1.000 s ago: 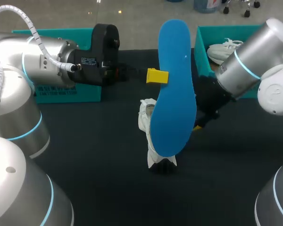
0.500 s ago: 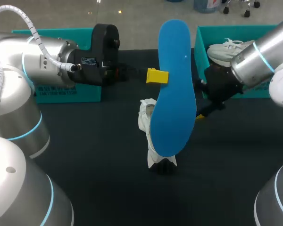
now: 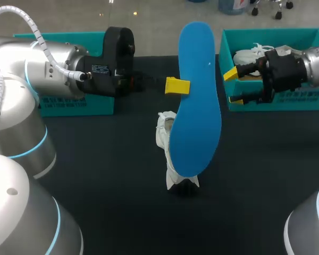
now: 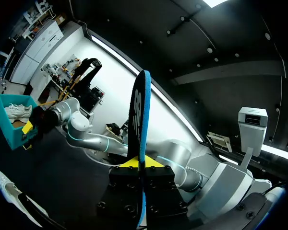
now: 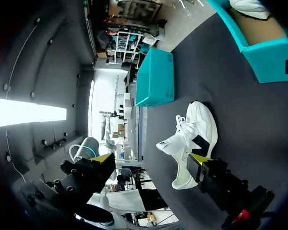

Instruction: Take the shoe out of the shoebox, open the shoe tongue, remove and reinsert the insole, then place the shoe into the shoebox

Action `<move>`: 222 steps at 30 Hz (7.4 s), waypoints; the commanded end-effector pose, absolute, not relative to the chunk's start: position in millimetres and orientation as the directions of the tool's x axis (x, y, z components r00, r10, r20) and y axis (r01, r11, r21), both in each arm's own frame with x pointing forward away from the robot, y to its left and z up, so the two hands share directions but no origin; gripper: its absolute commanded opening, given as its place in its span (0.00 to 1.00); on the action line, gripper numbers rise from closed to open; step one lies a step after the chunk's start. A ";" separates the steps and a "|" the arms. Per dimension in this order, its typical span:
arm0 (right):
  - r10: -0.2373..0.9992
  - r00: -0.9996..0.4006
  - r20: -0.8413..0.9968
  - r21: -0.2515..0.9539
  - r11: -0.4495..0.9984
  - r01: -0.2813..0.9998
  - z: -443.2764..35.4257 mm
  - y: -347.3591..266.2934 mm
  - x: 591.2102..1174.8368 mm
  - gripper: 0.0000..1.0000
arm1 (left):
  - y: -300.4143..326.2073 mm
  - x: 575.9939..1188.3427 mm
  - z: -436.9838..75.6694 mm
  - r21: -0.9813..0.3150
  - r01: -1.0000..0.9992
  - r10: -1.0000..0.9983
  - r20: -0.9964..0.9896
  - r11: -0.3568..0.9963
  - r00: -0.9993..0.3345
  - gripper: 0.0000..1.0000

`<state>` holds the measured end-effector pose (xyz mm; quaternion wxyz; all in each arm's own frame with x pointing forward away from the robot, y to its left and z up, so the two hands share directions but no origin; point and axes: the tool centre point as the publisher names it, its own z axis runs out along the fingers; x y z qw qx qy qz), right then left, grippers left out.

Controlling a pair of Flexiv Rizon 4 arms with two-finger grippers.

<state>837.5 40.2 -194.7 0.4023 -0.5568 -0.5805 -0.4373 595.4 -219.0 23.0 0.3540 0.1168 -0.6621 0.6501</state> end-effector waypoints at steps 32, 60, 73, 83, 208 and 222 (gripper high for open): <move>0.197 -0.163 0.967 0.179 -0.067 0.982 -132.2 28.2 838.6 1.00 | -212.9 638.1 -4.5 -0.985 -0.065 0.158 0.091 0.161 -0.983 0.00; 0.200 -0.176 0.964 0.193 -0.069 0.979 -125.8 28.1 833.3 1.00 | -221.5 712.2 -61.0 -0.675 0.736 0.286 -0.696 0.051 -0.659 0.00; 0.200 -0.176 0.964 0.193 -0.069 0.979 -125.8 28.1 833.3 1.00 | -225.1 722.7 -61.5 -0.632 0.775 0.246 -0.751 0.000 -0.613 0.00; 0.200 -0.176 0.964 0.193 -0.069 0.979 -125.8 28.1 833.3 1.00 | -224.3 738.8 -77.2 -0.387 0.920 0.243 -0.899 -0.057 -0.363 0.00; 0.185 -0.080 0.979 0.063 0.098 0.993 -182.5 95.0 821.6 0.00 | -253.0 829.6 -70.1 -0.108 0.993 0.999 -0.001 0.053 -0.053 1.00; 0.186 -0.084 0.979 0.066 0.101 0.993 -180.9 92.9 820.7 0.00 | -257.0 829.1 -68.9 -0.094 0.994 0.998 -0.031 0.054 -0.057 1.00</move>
